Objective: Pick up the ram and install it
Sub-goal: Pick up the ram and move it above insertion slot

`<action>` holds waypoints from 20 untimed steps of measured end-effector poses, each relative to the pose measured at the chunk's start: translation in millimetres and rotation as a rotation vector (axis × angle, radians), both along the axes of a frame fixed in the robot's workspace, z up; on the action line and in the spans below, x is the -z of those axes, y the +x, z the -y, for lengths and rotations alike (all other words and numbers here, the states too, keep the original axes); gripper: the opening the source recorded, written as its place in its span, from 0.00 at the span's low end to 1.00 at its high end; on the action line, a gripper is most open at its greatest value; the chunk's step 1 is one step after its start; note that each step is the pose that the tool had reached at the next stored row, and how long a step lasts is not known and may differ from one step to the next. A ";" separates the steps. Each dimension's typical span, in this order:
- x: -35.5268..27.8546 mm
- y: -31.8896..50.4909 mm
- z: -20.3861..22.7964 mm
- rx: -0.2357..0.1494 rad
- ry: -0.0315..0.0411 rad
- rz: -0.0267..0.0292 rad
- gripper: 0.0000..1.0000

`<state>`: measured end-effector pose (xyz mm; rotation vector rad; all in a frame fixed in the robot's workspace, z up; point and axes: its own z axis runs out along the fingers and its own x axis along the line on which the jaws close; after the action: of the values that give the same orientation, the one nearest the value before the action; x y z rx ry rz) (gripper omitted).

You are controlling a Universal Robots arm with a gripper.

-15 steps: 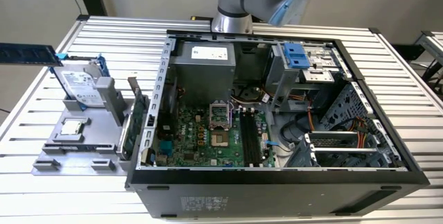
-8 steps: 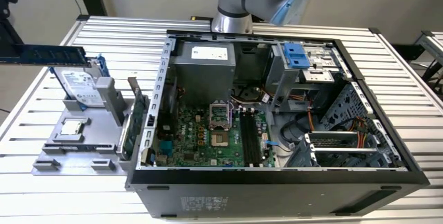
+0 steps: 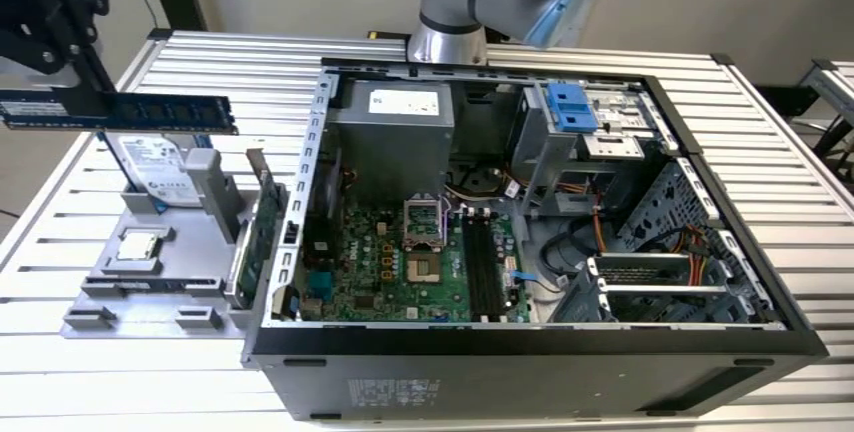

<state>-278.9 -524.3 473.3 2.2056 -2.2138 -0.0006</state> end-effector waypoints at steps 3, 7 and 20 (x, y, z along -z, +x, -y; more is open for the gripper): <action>0.9 13.7 0.0 0.000 0.0000 0.0000 0.00; 2.2 30.4 0.0 0.000 0.0002 0.0001 0.00; 6.0 82.8 0.0 0.000 0.0000 -0.0001 0.00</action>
<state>-196.1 -524.3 467.3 2.2056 -2.2138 -0.0007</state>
